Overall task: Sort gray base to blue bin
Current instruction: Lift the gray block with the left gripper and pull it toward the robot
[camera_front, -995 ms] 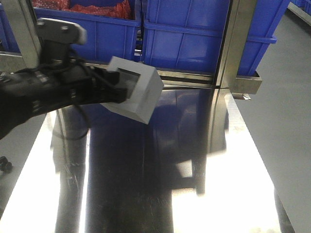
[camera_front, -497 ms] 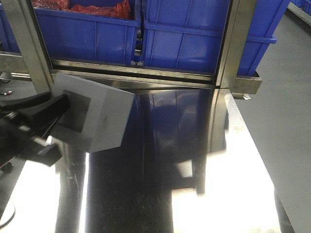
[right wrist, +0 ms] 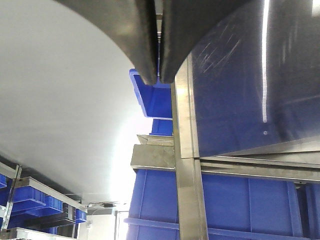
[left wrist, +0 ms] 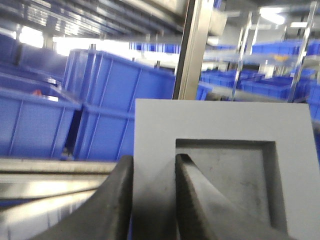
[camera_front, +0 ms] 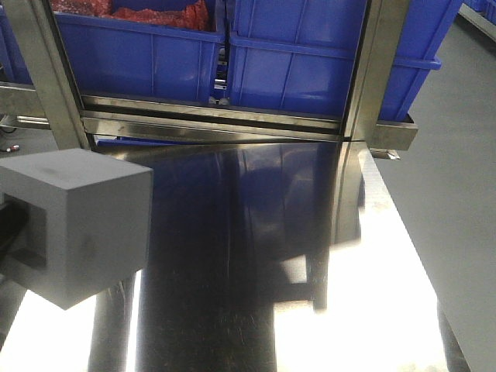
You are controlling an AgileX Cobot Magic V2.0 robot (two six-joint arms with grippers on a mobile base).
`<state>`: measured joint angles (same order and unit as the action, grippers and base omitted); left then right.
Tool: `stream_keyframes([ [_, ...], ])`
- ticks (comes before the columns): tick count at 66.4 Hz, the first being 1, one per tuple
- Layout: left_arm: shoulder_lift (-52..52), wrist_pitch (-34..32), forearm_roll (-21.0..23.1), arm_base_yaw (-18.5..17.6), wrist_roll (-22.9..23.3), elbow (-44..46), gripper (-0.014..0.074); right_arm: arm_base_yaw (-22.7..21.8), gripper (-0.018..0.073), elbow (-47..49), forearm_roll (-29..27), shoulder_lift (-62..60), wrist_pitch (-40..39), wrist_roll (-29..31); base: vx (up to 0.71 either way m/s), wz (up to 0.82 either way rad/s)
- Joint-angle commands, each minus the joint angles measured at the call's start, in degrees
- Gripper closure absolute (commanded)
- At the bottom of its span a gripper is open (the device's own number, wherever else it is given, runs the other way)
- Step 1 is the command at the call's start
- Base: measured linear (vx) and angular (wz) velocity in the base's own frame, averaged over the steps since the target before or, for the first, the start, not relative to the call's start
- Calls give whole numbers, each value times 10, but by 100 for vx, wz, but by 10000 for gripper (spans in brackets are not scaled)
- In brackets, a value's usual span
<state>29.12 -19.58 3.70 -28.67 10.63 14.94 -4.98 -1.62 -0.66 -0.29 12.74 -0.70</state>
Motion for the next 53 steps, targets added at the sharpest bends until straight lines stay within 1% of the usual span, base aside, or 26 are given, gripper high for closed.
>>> stream_keyframes([
  [1, -13, -59, 10, -2, 7, 16, 594, -2, 564, -1, 3, 11, -41, 7, 0, 0],
  [53, -14, -59, 10, -2, 7, 16, 594, -2, 564, -1, 3, 11, -41, 7, 0, 0],
])
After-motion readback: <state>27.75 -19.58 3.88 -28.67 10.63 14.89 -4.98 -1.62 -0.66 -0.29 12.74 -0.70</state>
